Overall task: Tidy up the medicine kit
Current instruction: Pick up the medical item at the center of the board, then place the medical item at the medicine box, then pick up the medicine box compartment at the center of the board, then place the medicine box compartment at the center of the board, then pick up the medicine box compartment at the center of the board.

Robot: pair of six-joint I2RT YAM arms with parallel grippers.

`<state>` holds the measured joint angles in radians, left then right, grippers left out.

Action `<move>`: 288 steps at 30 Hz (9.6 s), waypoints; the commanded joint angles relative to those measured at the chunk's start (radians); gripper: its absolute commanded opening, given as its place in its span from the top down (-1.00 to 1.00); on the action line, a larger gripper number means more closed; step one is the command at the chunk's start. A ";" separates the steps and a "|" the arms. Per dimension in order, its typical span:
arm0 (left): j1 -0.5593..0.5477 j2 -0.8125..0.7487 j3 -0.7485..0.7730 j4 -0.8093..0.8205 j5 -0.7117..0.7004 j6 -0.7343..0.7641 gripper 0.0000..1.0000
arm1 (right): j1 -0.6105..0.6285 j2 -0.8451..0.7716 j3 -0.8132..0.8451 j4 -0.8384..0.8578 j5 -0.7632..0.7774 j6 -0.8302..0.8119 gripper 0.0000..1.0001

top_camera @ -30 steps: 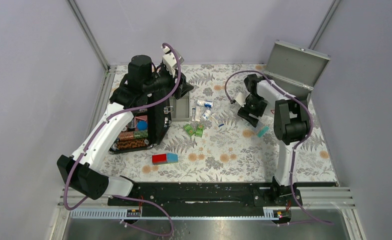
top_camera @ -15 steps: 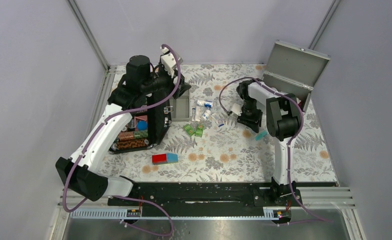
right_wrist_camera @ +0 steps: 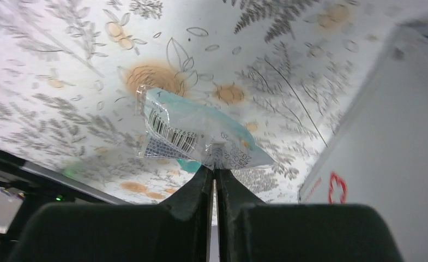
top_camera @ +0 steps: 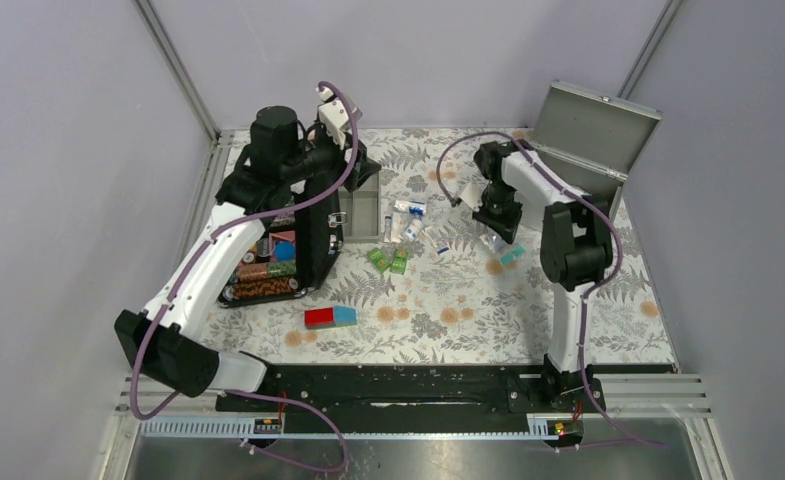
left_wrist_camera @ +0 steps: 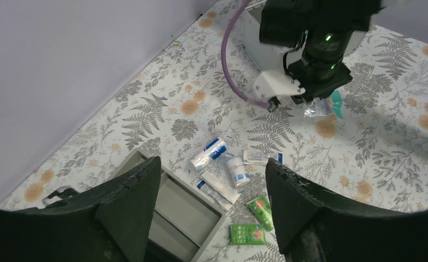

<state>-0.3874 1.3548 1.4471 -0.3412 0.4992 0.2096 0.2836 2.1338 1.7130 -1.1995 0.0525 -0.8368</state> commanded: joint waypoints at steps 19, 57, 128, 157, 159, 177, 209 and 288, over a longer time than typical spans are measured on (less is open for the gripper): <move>0.001 0.060 0.063 0.114 0.054 -0.128 -0.40 | -0.417 -0.065 0.530 0.020 0.075 0.437 0.96; 0.007 -0.015 0.061 0.017 -0.147 -0.042 -0.47 | -0.394 -0.419 0.232 0.678 -0.740 0.893 -0.99; 0.144 -0.185 -0.030 -0.206 -0.276 -0.181 -0.51 | 0.357 0.166 0.255 0.722 -0.218 1.174 -0.14; 0.144 -0.180 0.000 -0.207 -0.268 -0.187 -0.52 | 0.375 0.246 0.255 0.760 -0.157 1.283 0.56; 0.145 -0.182 -0.005 -0.205 -0.271 -0.186 -0.52 | 0.374 0.246 0.265 0.757 -0.163 1.282 0.58; 0.145 -0.170 -0.018 -0.163 -0.259 -0.207 -0.52 | 0.343 0.202 0.490 0.779 -0.152 1.193 1.00; 0.049 -0.005 0.178 -0.394 -0.250 0.351 -0.49 | -0.157 -0.866 -0.634 0.734 -0.474 0.368 1.00; 0.015 -0.146 -0.104 0.077 -0.273 -0.056 -0.57 | -0.041 -0.844 -0.464 0.020 -0.285 -0.440 1.00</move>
<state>-0.3748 1.1820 1.2812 -0.3199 0.1913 0.2104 0.2779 1.3243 1.0985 -1.0477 -0.2043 -1.2049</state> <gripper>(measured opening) 0.789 0.022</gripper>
